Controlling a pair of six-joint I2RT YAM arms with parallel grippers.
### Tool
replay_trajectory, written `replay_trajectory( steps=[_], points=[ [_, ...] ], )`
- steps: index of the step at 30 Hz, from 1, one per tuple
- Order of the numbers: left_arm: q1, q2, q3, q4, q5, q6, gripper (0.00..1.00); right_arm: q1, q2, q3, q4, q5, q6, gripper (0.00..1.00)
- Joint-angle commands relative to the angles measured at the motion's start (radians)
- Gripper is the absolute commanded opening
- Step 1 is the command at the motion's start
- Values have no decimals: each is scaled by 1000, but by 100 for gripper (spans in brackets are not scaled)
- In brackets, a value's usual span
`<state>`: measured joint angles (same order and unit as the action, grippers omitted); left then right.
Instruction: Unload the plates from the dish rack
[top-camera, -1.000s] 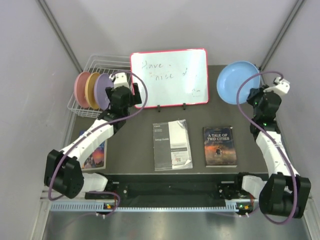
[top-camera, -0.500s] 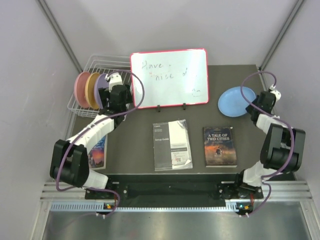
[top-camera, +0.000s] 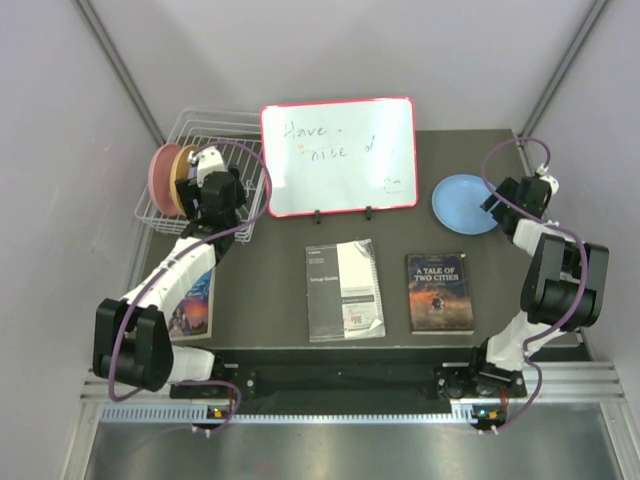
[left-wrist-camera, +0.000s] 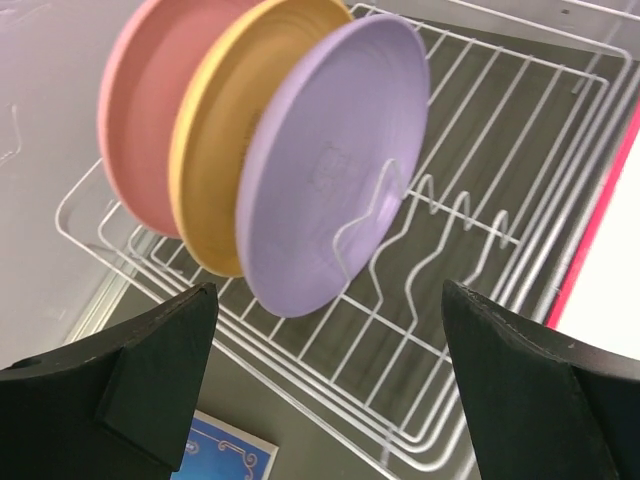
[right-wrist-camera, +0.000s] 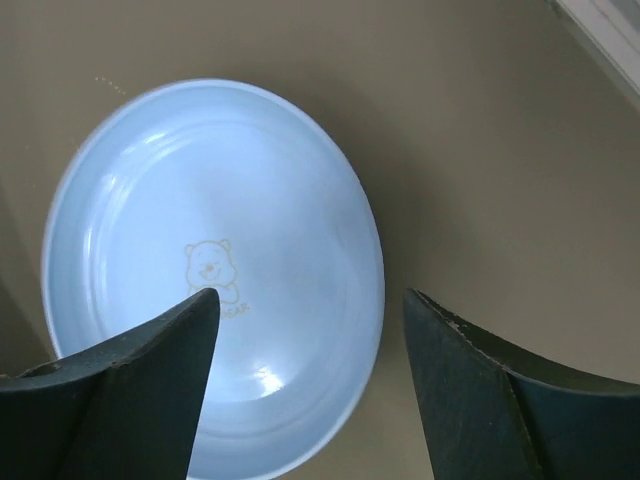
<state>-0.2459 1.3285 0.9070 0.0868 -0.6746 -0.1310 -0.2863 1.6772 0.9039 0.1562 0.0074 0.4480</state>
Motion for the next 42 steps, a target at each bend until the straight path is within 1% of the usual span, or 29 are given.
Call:
replay_trajectory(
  steps=[1, 4, 6, 8, 9, 10, 13, 14, 15, 17, 20, 21, 22, 24, 25, 29, 33, 35, 38, 39, 40, 42],
  points=[
    [42, -5, -5, 59, -19, 5, 96, -8, -88, 14, 15, 51, -22, 74],
    [56, 14, -19, 120, -54, 25, 95, -1, -169, -43, 46, 62, -43, 74],
    [60, 43, -23, 178, -104, 40, 95, -1, -209, -68, 49, 56, -58, 74],
    [72, 64, -26, 221, -146, 57, 94, 2, -221, -82, 54, 49, -60, 74],
    [82, 87, -28, 264, -154, 65, 93, 3, -226, -85, 58, 39, -60, 74],
    [88, 103, -25, 271, -142, 70, 92, 3, -224, -86, 60, 34, -60, 74],
    [109, 170, 7, 281, -143, 73, 86, 6, -211, -82, 65, 13, -54, 74],
    [114, 185, 21, 284, -144, 73, 85, 6, -206, -80, 65, 8, -52, 74],
    [128, 214, 24, 312, -141, 76, 81, 7, -200, -79, 65, -3, -52, 74],
    [141, 245, 45, 323, -128, 82, 77, 10, -197, -77, 69, -4, -51, 74],
    [157, 290, 76, 334, -114, 82, 62, 12, -191, -73, 72, -4, -51, 74],
    [157, 305, 82, 334, -109, 82, 55, 12, -188, -74, 71, -29, -49, 74],
    [157, 311, 89, 330, -106, 82, 40, 13, -188, -71, 71, -29, -52, 74],
    [157, 320, 93, 330, -121, 80, 27, 15, -183, -69, 72, -34, -49, 73],
    [157, 319, 95, 330, -125, 79, 19, 15, -183, -68, 71, -34, -51, 74],
    [157, 298, 60, 356, -103, 57, 0, 18, -180, -65, 68, -35, -49, 74],
    [155, 267, 29, 384, -103, 41, 0, 24, -178, -65, 68, -37, -52, 73],
    [151, 264, 21, 401, -147, 47, 0, 27, -177, -62, 66, -35, -51, 73],
    [131, 281, 23, 447, -261, 93, 0, 30, -174, -59, 65, -37, -52, 73],
    [116, 282, 21, 483, -293, 109, 0, 32, -171, -57, 65, -38, -51, 74],
    [106, 287, 15, 519, -360, 158, 0, 35, -171, -54, 65, -37, -51, 74],
    [83, 301, 12, 603, -420, 198, 0, 41, -166, -53, 62, -40, -52, 74]
  ],
)
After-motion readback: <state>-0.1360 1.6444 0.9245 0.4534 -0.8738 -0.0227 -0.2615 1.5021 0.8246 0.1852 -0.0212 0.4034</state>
